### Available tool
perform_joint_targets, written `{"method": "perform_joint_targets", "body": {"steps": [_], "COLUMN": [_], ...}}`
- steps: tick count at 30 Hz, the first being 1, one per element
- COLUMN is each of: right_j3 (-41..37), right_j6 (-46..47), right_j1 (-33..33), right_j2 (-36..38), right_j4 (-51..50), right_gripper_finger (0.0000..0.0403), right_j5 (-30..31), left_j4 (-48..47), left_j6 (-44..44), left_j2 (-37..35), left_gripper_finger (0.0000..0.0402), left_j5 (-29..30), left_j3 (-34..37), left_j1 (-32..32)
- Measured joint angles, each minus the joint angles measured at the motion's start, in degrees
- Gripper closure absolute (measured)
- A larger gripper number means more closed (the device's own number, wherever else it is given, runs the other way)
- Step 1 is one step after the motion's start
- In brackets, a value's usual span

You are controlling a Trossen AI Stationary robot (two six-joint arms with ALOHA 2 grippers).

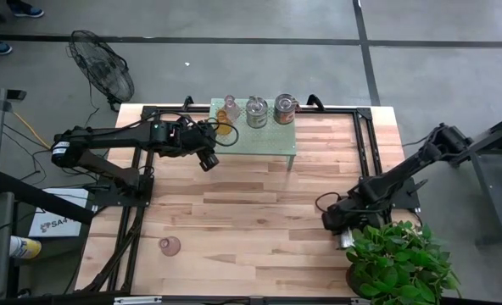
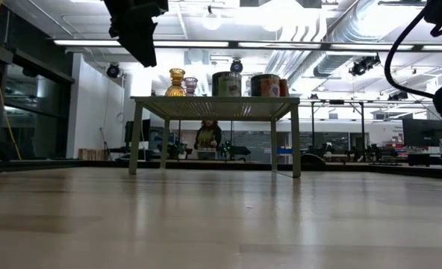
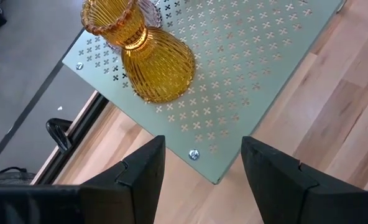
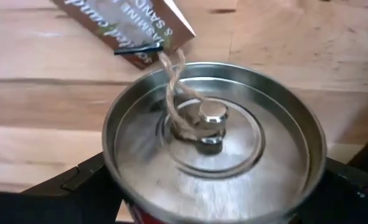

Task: Pick & Place candle stick holders
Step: Put the silver scented candle on the shelf

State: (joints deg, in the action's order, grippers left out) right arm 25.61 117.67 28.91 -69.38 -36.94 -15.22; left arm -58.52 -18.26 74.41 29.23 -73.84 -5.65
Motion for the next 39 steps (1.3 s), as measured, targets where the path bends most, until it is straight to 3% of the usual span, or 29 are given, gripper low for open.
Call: {"method": "perform_joint_targets", "body": {"steps": [8,22,31,39], "right_j3": [-0.63,0.17,4.79,9.9], "right_j6": [0.68,-2.03,-10.64,-25.33], "right_j1": [-0.04,0.0,-0.09,-0.07], "right_j2": [-4.27,-0.38,1.88,2.12], "right_j4": [2.15,2.41,2.05,2.44], "right_gripper_finger": [0.0058,0.0059,0.006,0.006], "right_j5": [3.04,6.36,21.04,31.61], "left_j4": [-0.16,-0.11,-0.05,0.02], "left_j6": [0.0,0.0,0.0,0.0], "left_j2": [0.0,0.0,0.0,0.0], "left_gripper_finger": [0.0196,0.0196,0.0196,0.0196], "left_j5": [0.16,0.18,0.18,-0.15], "left_j3": [0.0,0.0,0.0,0.0], "left_j1": [-0.02,-0.02,-0.02,-0.02]}}
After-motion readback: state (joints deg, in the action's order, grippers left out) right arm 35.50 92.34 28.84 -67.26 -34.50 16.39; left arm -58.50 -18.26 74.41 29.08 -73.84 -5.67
